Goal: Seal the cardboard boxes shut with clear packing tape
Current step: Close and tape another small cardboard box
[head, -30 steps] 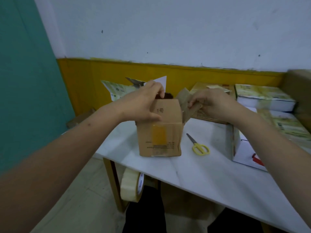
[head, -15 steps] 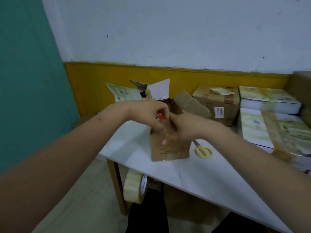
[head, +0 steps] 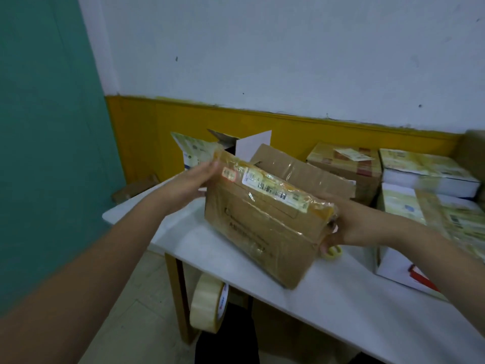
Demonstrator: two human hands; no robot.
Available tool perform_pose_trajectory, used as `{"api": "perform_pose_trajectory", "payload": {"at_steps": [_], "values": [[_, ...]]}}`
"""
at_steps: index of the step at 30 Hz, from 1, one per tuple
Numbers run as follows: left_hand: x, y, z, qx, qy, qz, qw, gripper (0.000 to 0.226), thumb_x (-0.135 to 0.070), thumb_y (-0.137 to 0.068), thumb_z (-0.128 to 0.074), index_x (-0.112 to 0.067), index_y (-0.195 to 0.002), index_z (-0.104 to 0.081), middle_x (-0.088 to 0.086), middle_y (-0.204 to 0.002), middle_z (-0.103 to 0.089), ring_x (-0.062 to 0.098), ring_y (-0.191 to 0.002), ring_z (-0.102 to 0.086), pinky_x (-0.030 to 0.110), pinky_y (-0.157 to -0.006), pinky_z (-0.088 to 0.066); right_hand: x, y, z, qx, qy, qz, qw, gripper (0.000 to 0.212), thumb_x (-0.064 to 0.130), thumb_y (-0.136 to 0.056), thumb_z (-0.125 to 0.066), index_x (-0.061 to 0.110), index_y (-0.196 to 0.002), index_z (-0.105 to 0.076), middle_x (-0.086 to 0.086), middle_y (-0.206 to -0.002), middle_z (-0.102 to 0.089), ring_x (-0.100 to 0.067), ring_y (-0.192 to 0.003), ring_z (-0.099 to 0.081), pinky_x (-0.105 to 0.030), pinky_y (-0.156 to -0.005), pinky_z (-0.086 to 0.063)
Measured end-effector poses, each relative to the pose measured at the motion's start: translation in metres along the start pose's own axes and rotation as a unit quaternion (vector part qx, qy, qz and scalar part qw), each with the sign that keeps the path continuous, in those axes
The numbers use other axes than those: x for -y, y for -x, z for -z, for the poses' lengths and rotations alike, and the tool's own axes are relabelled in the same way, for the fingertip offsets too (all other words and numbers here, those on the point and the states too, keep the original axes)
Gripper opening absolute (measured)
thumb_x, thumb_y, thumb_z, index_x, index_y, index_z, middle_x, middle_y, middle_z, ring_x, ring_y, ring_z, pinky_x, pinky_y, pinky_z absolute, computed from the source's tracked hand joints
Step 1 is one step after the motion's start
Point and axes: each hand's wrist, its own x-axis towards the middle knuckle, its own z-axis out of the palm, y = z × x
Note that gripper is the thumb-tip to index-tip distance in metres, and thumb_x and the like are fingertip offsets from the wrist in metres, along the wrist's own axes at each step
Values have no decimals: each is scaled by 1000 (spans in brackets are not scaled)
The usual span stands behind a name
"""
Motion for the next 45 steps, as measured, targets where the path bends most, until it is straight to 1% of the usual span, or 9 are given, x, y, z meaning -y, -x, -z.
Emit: {"api": "perform_pose_trajectory", "payload": {"at_steps": [4,10,14,19,23,27,32,39,45], "values": [[17,19,12,-57,-64,-71,994,19,-26,-89,-73,-26,-108,-71,-13,-119,-70,0,-109,-64,33,-96,-51,-3,-12,2,-11,115,32,993,100,29,-73,-88,53,-145,-22,34,-149,-26,15,-133,-31,-18,-107,-34],[22,54,17,-176,-286,-292,895,25,-52,-89,-70,-40,-111,-69,-23,-142,-48,8,-137,-38,32,-111,-29,22,-24,23,-233,89,9,968,58,1,-94,-59,36,-138,-46,10,-150,-44,-8,-139,-38,-33,-114,-33],[16,71,-6,-238,-338,-335,847,26,-49,-89,-61,-39,-113,-63,-24,-107,-58,1,-107,-49,33,-92,-36,51,-31,21,-238,95,4,966,57,42,-90,-60,34,-145,-45,8,-145,-41,-12,-132,-41,-37,-110,-35],[7,60,-41,-159,-487,-421,748,29,-38,-95,-64,-13,-104,-76,-3,-124,-68,18,-120,-55,31,-102,-32,79,-39,18,-180,306,18,935,95,71,-75,-58,31,-155,-25,5,-154,-40,-19,-147,-26,-45,-122,-5],[-15,43,-62,-19,-577,-334,745,59,-66,-94,-47,-16,-111,-74,-6,-131,-63,12,-122,-47,28,-102,-32,83,-59,-4,-84,244,45,965,51,29,-88,-72,31,-136,-56,2,-119,-69,-20,-111,-62,-39,-94,-50],[-45,29,-47,89,-612,-272,737,83,-58,-75,-80,-29,-146,-46,1,-156,-33,24,-135,-35,44,-109,-38,63,-46,13,-118,119,41,985,23,15,-89,-72,38,-92,-71,11,-99,-72,-10,-96,-64,-34,-83,-50],[-88,14,-47,123,-651,-309,683,37,-42,-76,-84,-31,-106,-65,1,-156,-33,26,-141,-31,45,-113,-33,44,-38,14,-117,49,41,991,26,13,-89,-72,39,-89,-69,25,-93,-65,11,-92,-58,-10,-79,-40],[-75,14,-42,151,-430,-238,858,11,-22,-79,-85,-23,-81,-74,-7,-102,-70,4,-99,-62,23,-84,-50,23,-27,25,-111,28,15,993,18,21,-88,-73,39,-89,-70,25,-91,-68,5,-93,-62,-17,-81,-46],[-49,5,-15,114,-492,-174,845,10,-27,-88,-77,-32,-97,-75,-15,-99,-71,6,-90,-64,42,-82,-56,16,-12,31,-101,13,21,995,11,32,-85,-68,34,-94,-74,14,-99,-72,-5,-95,-66,-31,-85,-52]]}}
